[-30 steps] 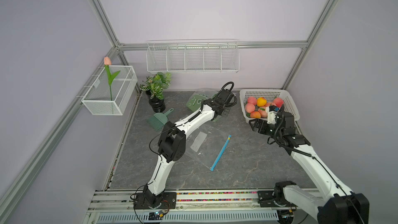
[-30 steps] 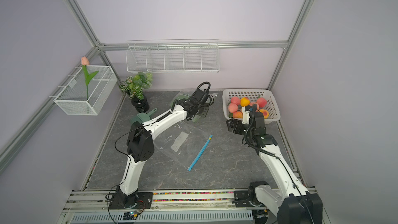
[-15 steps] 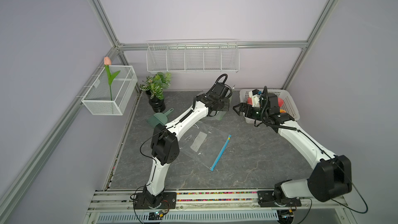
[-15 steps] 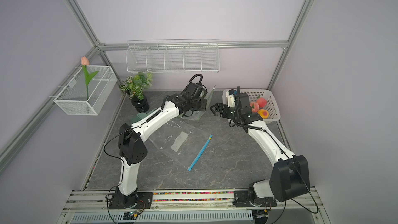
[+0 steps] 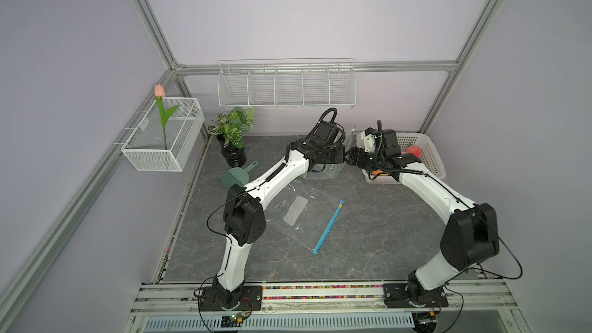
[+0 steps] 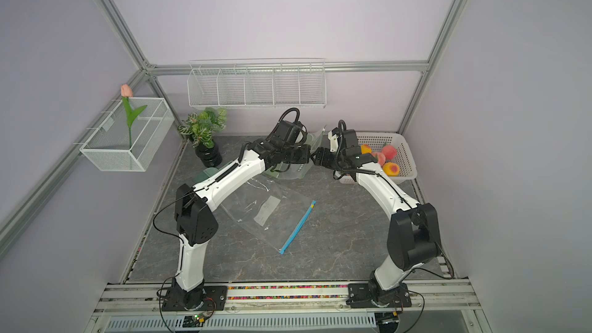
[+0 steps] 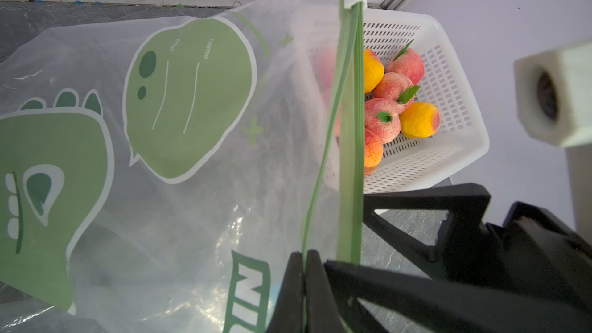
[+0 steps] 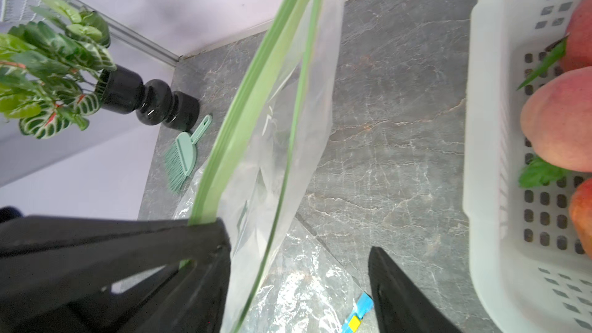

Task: Place the peach in a zip-top bag and seal the zipper
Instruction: Open the zipper of the food storage bag at the center of the board.

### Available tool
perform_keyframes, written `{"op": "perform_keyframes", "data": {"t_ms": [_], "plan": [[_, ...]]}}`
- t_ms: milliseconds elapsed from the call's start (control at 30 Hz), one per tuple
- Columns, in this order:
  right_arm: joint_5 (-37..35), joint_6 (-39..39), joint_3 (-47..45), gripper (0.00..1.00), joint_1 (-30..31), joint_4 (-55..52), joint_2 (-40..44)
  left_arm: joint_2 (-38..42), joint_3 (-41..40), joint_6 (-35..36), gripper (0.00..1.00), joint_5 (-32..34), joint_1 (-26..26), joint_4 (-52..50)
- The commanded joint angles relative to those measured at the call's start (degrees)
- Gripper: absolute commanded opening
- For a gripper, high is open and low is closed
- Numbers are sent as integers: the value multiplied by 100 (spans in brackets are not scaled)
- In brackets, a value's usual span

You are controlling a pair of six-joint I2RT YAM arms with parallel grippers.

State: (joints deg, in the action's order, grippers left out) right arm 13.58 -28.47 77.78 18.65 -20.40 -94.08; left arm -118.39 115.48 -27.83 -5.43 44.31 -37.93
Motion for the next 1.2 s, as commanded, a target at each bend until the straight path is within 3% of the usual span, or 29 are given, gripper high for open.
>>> {"op": "perform_keyframes", "data": {"t_ms": [0,267,333,500,667,967,1167], "plan": [[-620,111,514,69,106,-640,-336,253,-43,-222,0,-142,-78,127],[-1636,610,1596,69,377,-1680,-1111,406,-96,-889,0,-344,-348,269],[-1917,681,1763,69,422,-1860,-1214,476,-144,-1032,0,-136,-388,264],[-2628,828,2127,70,564,-2301,-1404,667,-183,-1454,0,1107,-397,21],[-2475,899,2301,70,603,-2343,-1446,828,-321,-1577,0,1422,-397,94],[-1584,823,2587,75,610,-2093,-1502,976,-632,-1857,0,819,-392,730],[-1732,735,2667,73,605,-2161,-1741,985,-632,-1989,0,703,-396,805]]}}
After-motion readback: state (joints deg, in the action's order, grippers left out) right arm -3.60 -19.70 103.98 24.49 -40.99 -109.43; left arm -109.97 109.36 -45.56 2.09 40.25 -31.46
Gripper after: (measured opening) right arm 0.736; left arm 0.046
